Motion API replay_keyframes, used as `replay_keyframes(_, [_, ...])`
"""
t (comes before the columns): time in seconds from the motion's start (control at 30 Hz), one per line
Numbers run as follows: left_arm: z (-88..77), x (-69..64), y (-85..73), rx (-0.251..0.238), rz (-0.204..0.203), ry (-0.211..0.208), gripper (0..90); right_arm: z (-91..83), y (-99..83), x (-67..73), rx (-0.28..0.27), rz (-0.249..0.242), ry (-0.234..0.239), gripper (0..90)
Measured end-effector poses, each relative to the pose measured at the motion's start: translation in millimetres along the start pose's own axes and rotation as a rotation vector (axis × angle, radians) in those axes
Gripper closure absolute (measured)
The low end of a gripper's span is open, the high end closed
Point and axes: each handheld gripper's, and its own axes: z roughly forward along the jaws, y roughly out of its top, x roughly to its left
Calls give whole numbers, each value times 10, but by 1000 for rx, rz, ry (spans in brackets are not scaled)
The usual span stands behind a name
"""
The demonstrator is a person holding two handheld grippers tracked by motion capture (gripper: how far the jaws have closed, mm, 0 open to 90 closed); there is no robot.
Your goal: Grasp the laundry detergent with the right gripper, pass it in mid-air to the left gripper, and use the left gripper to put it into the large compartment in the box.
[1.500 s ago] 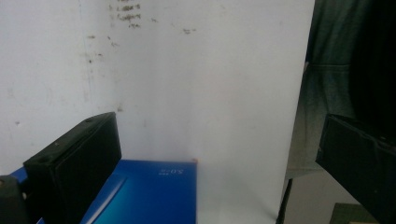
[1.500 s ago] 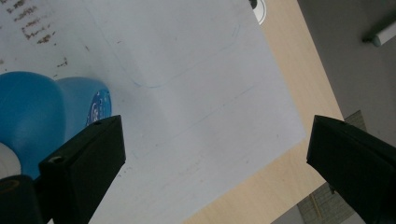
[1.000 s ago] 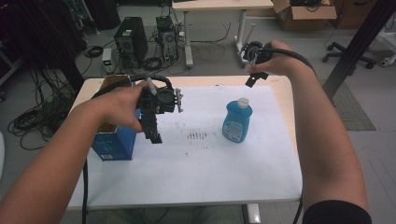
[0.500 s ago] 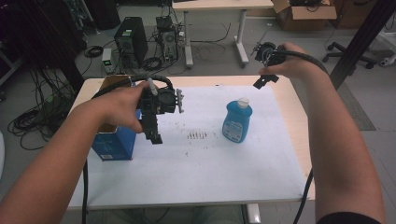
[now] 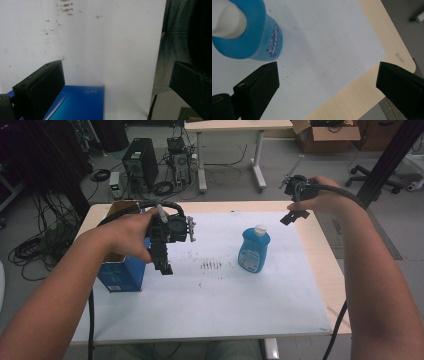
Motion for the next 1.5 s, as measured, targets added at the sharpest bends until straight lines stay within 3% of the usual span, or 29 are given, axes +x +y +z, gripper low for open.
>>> replay_keyframes(0.33, [30,7,-12,9,4,4,2,46,-210,137,-33,-11,47,47])
replay_keyframes(0.77, [60,-42,-42,20,9,8,2,337,-444,395,-58,-14,97,47])
replay_keyframes(1.2, [90,-55,-40,16,19,7,2,585,-529,563,-73,-15,130,47])
replay_keyframes(1.5, [122,-63,-63,19,18,6,2,649,-526,654,-96,-23,134,46])
